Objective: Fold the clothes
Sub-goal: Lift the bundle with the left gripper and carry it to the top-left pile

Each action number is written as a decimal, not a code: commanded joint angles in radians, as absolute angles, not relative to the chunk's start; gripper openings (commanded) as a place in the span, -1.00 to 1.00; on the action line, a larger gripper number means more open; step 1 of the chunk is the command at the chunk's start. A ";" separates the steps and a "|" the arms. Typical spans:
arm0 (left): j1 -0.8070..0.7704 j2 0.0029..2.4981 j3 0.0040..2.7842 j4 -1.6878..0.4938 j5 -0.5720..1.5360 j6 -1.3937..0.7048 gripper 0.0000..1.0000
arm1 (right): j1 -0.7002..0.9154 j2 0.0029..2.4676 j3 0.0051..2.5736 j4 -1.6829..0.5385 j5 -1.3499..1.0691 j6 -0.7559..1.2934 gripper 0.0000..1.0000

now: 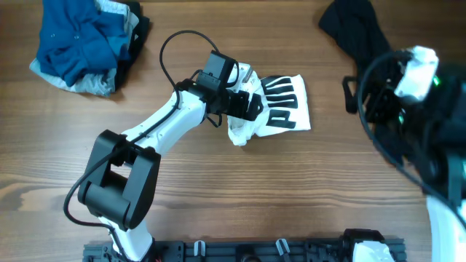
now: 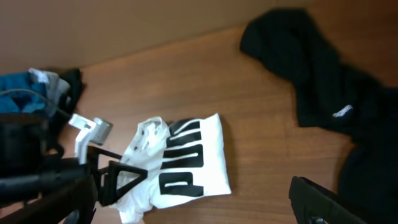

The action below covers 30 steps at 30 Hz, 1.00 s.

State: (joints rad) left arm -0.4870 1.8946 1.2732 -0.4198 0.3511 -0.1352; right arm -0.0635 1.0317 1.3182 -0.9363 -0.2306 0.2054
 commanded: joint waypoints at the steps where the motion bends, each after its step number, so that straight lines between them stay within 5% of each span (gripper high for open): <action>1: -0.486 1.902 1.285 -0.410 0.339 -0.123 1.00 | -0.063 0.954 1.325 -0.970 -0.191 0.209 0.99; 30: -0.469 2.043 1.285 -0.295 0.237 -0.253 1.00 | -0.063 0.938 1.322 -1.077 -0.191 0.182 1.00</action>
State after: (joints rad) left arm -0.4797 2.0254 1.2781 -0.3054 0.3077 -0.1741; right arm -0.0635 0.9100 1.3182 -1.0702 -0.2050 0.1970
